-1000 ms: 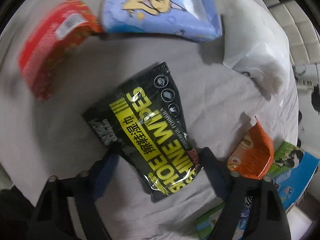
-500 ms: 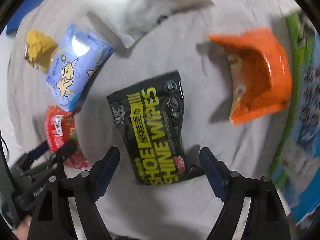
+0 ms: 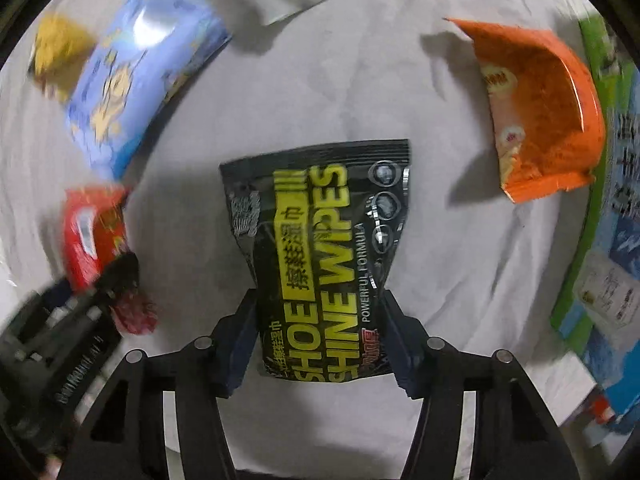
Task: Organize soft objects
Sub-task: 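Grasp the red packet with the left tool while the right tool grasps the black shoe-wipes pack, then carry the red packet and black pack with both tools over the cardboard box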
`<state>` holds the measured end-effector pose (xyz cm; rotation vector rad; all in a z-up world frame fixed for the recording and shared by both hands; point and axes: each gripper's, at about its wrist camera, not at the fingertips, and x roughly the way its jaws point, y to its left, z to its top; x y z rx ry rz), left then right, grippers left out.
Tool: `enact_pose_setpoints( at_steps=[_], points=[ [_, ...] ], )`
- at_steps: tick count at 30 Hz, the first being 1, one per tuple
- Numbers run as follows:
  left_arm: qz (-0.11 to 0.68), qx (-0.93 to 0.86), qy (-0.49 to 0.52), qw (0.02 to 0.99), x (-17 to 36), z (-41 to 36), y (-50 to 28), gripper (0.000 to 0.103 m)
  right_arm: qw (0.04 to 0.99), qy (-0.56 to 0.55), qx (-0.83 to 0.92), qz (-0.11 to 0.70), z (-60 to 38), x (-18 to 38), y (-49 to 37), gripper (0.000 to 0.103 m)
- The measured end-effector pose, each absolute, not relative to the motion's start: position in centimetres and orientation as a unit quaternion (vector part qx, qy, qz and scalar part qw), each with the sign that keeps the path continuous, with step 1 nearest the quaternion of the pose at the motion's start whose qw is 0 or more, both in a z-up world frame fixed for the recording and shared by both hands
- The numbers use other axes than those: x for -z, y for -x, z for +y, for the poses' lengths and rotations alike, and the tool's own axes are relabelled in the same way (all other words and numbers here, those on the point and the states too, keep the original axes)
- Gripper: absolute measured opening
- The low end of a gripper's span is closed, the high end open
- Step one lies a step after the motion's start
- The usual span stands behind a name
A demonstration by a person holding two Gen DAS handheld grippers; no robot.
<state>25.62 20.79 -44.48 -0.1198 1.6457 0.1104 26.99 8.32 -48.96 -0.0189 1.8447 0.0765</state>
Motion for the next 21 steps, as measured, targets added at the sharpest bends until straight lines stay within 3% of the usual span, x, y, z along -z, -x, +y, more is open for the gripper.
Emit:
enact_pose_setpoints(
  at_steps=[9,21],
  points=[
    [0.724,-0.062,0.057,0.684,43.7,21.7,-24.8,0.044,0.621,0.031,-0.012,0.783,12.3,50.6,-23.7,0.05],
    [0.687,-0.038,0.071,0.722,37.7,19.5,-23.2,0.043,0.656,0.002,-0.055,0.753,6.3,41.9,-24.0,0.048]
  ],
)
